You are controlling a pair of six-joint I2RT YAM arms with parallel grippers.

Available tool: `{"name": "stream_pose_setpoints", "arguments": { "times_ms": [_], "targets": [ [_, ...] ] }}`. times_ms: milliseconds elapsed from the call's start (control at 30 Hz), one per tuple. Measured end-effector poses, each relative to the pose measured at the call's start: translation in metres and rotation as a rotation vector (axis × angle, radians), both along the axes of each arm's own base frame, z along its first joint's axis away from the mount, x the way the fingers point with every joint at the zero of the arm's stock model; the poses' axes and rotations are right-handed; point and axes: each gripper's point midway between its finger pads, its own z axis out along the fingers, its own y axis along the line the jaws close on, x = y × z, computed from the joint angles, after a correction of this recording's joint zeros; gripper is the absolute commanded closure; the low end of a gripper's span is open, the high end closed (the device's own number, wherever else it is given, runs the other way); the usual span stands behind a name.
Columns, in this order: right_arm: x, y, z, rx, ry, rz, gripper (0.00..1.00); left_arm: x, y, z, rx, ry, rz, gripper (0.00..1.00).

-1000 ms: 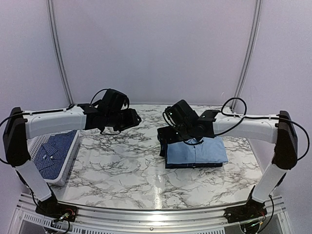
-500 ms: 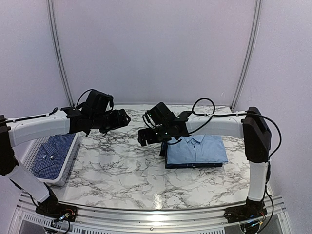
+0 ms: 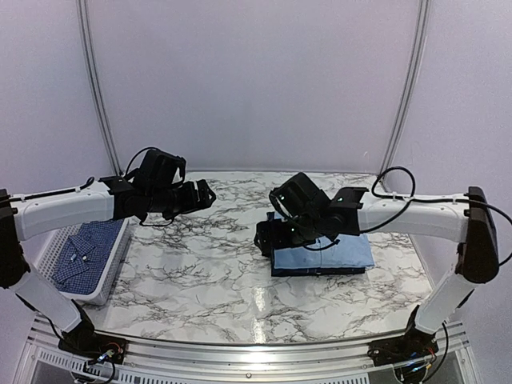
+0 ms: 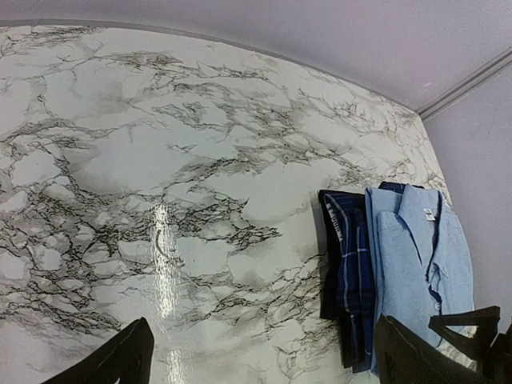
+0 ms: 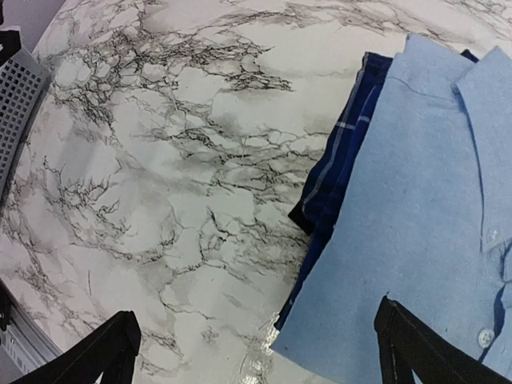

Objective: Fold and stack the long sleeve shirts
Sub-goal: Move the square-folded shirt to the corner of the board.

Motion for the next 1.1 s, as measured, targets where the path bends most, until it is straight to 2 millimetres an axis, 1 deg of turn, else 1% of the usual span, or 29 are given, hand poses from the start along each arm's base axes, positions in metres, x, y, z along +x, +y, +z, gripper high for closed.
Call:
{"name": "stream_pose_setpoints", "arguments": {
  "times_ms": [100,167,200,267,333,433,500,567,667,733,967,1033,1100],
  "targets": [
    [-0.026,-0.009,0.002,-0.005,0.028,-0.002,0.01,0.0,0.0,0.0,-0.001,0.001,-0.002,0.01],
    [-0.046,-0.014,-0.007,-0.023,0.061,0.0,0.01,0.0,0.0,0.0,-0.001,0.001,-0.002,0.01],
    [-0.06,-0.022,-0.017,-0.045,0.091,-0.004,0.02,0.0,0.0,0.0,-0.001,0.001,-0.002,0.01],
    [-0.079,-0.038,-0.034,-0.087,0.14,-0.018,0.01,0.0,-0.001,0.0,-0.002,0.001,-0.003,0.01],
    [-0.097,-0.064,-0.052,-0.143,0.194,-0.048,0.01,-0.001,-0.001,0.0,-0.003,0.003,-0.005,0.01],
    [-0.115,-0.099,-0.072,-0.209,0.252,-0.101,0.01,-0.001,-0.001,-0.001,-0.003,0.005,-0.006,0.01],
    [-0.119,-0.115,-0.079,-0.232,0.271,-0.132,0.01,-0.001,-0.002,-0.003,-0.001,0.009,-0.007,0.01],
    [-0.118,-0.129,-0.085,-0.249,0.286,-0.164,0.01,0.0,-0.002,-0.006,0.003,0.014,-0.008,0.01],
    [-0.106,-0.146,-0.094,-0.268,0.296,-0.222,0.01,0.0,-0.003,-0.009,0.007,0.024,-0.011,0.01],
    [-0.092,-0.157,-0.099,-0.273,0.298,-0.272,0.01,0.0,-0.003,-0.01,0.007,0.025,-0.011,0.01],
    [-0.052,-0.181,-0.117,-0.327,0.258,-0.326,0.01,0.0,-0.002,-0.01,0.009,0.026,-0.008,0.01],
    [-0.043,-0.186,-0.122,-0.361,0.243,-0.315,0.02,0.0,-0.001,-0.01,0.009,0.026,-0.007,0.01],
    [-0.032,-0.184,-0.122,-0.366,0.221,-0.304,0.01,0.0,-0.001,-0.01,0.011,0.028,-0.006,0.01]
  ]
}}
